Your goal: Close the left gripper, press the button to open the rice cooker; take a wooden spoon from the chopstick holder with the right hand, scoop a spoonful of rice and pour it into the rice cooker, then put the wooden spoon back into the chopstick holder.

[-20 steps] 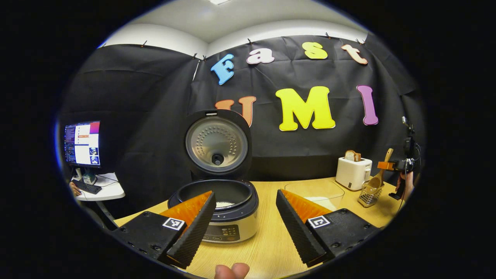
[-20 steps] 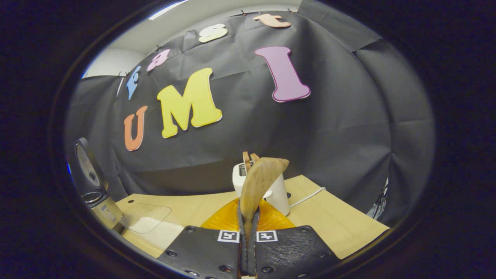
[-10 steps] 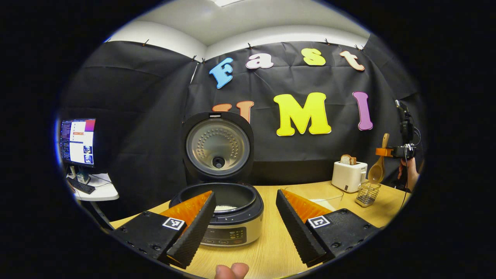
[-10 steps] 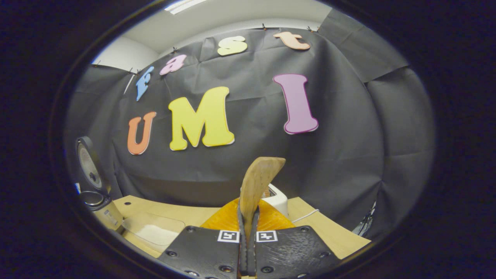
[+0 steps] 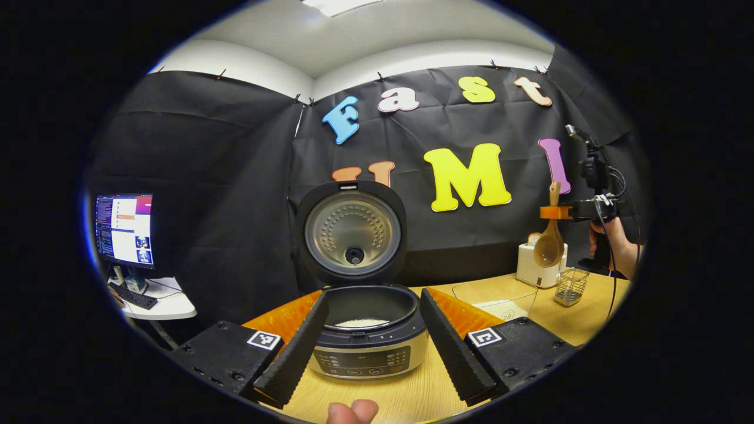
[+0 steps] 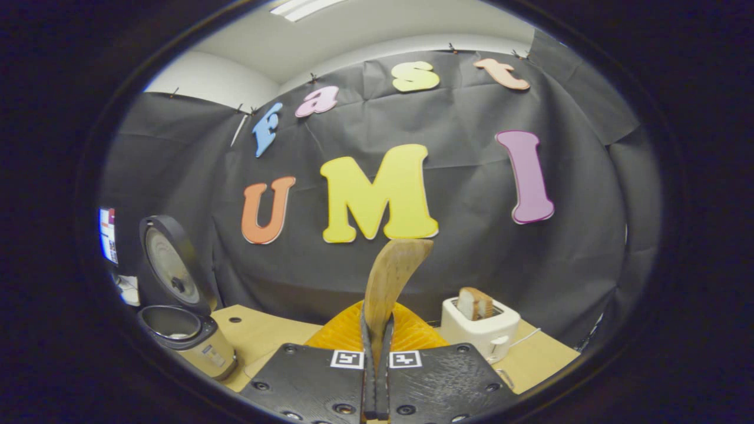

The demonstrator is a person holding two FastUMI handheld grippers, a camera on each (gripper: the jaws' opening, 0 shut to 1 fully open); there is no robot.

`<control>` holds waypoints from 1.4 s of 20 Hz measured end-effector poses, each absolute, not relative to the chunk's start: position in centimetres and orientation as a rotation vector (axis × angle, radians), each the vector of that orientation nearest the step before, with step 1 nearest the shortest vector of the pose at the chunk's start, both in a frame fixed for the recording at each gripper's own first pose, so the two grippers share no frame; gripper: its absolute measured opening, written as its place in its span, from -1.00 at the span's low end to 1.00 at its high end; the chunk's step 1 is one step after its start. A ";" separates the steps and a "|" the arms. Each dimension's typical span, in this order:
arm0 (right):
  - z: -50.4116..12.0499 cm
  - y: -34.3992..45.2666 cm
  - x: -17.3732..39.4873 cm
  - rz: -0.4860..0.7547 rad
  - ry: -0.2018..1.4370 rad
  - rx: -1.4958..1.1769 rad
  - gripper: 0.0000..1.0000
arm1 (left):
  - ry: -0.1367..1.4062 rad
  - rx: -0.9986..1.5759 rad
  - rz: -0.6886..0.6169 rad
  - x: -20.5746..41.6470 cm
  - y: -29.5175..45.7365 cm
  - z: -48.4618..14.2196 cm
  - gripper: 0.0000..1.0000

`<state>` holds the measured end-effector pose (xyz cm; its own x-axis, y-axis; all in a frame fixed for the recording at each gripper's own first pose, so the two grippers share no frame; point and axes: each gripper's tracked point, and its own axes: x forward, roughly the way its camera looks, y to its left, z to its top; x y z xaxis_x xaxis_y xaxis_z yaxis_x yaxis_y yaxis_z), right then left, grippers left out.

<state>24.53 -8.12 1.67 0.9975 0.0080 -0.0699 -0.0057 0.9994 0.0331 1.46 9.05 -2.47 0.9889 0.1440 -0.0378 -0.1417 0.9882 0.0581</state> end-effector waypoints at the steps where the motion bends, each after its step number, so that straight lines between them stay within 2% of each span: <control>1: 1.0 -6.8 25.1 0.021 0.082 0.022 -0.98 | 0.045 0.053 0.134 1.6 9.0 -2.4 0.98; 7: -6.7 -1.9 28.1 0.049 0.222 -0.131 -0.97 | 0.047 0.076 0.141 0.8 10.5 -2.0 0.98; 8: -7.8 -1.6 28.2 0.046 0.238 -0.148 -0.97 | 0.054 0.063 0.143 0.7 10.8 -2.1 0.90; 10: -10.2 -1.2 28.3 0.040 0.273 -0.174 -0.97 | 0.053 0.039 0.139 0.5 11.1 -2.0 0.98; 17: -13.9 -1.5 27.8 -0.044 0.312 -0.331 -0.98 | 0.068 0.022 0.097 0.5 11.0 -2.5 0.97; 28: -15.8 3.7 27.4 0.020 0.398 -0.100 -0.98 | 0.074 -0.009 0.104 0.1 12.1 -2.5 0.98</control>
